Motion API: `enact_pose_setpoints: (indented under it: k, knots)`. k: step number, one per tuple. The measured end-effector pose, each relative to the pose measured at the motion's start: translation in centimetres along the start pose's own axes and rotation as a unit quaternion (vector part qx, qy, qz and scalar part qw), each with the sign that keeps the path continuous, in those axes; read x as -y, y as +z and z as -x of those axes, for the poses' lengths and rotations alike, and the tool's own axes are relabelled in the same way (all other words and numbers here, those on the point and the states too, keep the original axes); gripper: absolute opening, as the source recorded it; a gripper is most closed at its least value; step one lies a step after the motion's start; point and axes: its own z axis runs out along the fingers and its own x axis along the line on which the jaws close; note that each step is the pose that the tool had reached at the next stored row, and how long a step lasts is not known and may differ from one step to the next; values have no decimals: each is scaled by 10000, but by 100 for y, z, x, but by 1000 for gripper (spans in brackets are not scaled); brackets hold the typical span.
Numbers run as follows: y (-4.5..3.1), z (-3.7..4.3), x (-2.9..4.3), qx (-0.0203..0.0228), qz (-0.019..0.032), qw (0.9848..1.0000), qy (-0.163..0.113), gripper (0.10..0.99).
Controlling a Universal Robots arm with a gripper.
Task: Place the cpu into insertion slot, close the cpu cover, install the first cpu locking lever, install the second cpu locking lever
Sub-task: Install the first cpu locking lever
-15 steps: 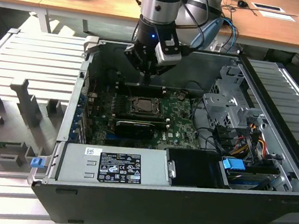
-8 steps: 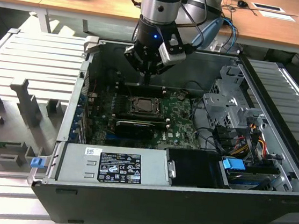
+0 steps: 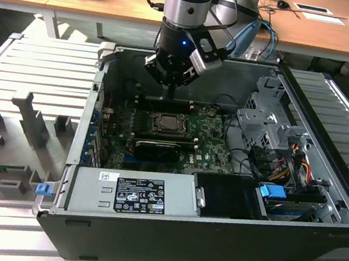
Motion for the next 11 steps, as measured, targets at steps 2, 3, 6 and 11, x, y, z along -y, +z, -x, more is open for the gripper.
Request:
enact_pose_setpoints:
  k: [2,3,6,11]
  knots:
    - [-1,-27,-2,-1,-1,10000,0,106]
    - [0,-39,-3,0,-1,10000,-1,106]
    - [-1,-74,-7,-1,-1,10000,-1,106]
    - [2,-129,-12,-1,-1,10000,-1,106]
